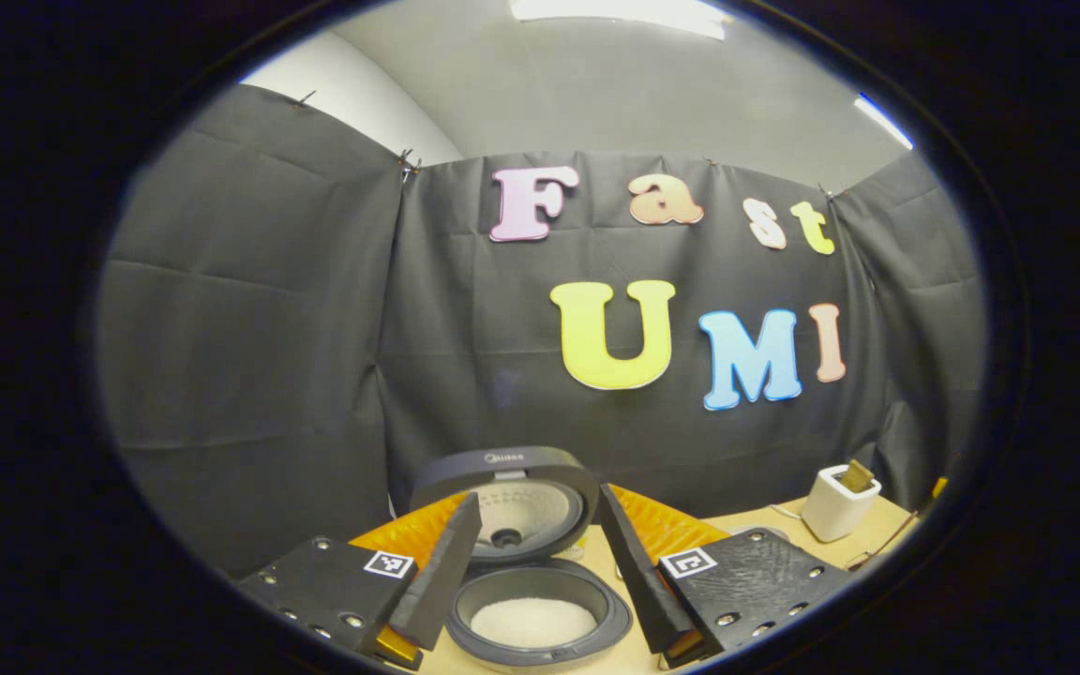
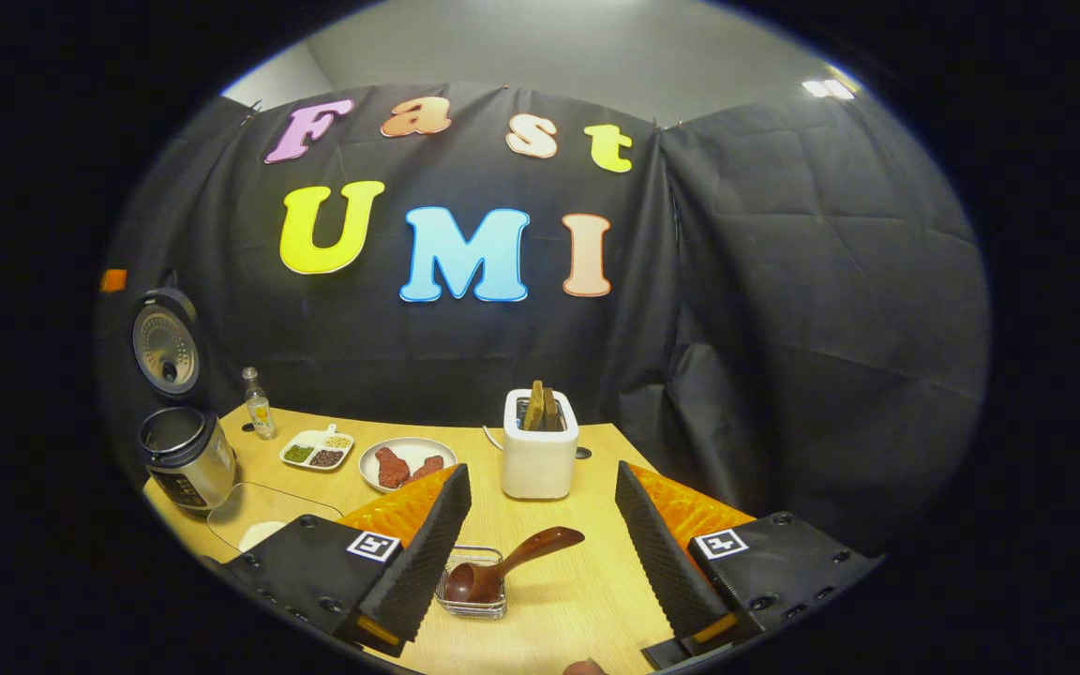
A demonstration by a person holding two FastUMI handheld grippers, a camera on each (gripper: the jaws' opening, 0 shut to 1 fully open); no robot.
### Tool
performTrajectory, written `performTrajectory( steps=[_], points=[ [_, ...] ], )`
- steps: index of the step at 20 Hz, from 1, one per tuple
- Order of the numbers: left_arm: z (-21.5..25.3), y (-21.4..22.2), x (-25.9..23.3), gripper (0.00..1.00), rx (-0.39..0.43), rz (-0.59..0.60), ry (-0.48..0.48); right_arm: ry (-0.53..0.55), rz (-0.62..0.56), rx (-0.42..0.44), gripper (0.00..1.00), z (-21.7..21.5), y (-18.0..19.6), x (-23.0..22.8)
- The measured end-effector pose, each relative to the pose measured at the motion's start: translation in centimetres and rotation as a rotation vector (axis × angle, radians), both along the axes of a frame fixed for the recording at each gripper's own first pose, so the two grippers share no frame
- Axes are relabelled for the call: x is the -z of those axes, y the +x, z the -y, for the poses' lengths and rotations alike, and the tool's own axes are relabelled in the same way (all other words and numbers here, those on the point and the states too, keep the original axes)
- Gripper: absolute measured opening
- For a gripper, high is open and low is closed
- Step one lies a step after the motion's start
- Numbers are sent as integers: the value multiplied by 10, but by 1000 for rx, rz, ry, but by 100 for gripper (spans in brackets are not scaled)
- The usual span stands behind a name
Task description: Close the left gripper, press the button to open the rice cooker; take a wooden spoon from the chopstick holder with the right hand, scoop a spoonful of rice and pour it into the rice cooker, then put the wooden spoon back into the chopstick holder.
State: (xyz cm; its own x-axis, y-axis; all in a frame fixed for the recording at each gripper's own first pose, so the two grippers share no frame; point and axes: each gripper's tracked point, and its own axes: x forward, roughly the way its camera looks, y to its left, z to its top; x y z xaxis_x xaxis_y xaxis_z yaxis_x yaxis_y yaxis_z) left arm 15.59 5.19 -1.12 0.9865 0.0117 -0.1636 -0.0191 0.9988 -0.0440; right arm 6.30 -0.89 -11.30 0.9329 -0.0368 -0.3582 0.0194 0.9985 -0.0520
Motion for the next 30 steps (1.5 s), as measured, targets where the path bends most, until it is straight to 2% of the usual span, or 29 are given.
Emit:
performTrajectory(
  steps=[4,6,11,16,18,21,27,30],
  points=[
    [-11,50,-2,78,-1,-19,-9,-10,-7,-20,100,-18,-11,-1],
    [-15,73,2,78,4,-36,-28,-18,-17,-16,97,-22,-14,2],
    [-27,130,20,78,8,-67,-22,-6,-40,27,98,-19,-22,10],
    [-47,175,56,80,-28,-139,-34,-1,-62,61,98,-15,-26,17],
    [-52,185,69,78,-34,-168,-38,-14,-70,62,98,-14,-27,19],
    [-54,190,78,81,-43,-184,-45,-23,-77,56,98,-14,-27,21],
    [-48,182,83,84,-65,-201,-55,-28,-66,35,97,-12,-28,19],
    [-47,179,83,82,-66,-198,-55,-18,-75,25,97,-9,-30,24]
  ],
)
